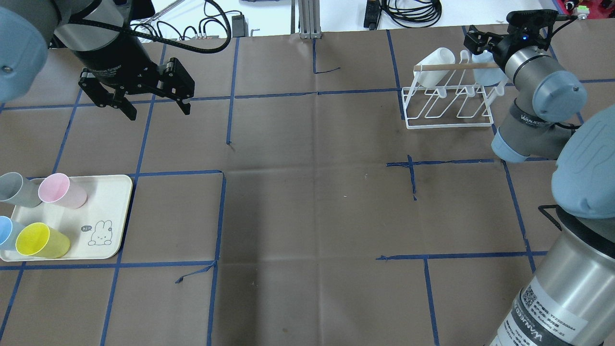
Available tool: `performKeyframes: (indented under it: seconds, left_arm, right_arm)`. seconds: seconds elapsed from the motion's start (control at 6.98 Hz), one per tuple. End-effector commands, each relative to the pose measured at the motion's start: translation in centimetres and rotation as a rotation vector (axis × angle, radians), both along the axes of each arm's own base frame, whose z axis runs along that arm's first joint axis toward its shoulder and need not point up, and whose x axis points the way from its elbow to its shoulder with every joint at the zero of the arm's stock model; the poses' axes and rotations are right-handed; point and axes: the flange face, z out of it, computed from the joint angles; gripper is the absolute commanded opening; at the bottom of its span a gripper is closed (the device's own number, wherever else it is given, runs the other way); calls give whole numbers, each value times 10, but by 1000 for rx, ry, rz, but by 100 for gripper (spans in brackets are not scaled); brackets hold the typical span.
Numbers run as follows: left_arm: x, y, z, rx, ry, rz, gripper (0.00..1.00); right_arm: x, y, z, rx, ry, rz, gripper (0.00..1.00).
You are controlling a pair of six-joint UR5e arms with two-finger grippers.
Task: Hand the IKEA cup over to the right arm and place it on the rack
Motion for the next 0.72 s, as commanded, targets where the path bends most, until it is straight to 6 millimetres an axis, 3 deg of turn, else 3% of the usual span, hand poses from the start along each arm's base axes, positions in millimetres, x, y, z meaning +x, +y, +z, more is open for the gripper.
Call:
performKeyframes:
  seconds: [0.0,0.14,0.57]
  left_arm:
    - [0,0,0,-1,-2,0,100]
    - [0,0,0,-1,-2,0,100]
    - [0,0,0,-1,-2,0,100]
  right_arm:
    - [-1,-1,15,-18,5,-6,100]
    - [0,-1,24,-8,2,-5,100]
    - [10,10,91,207,-68,0,100]
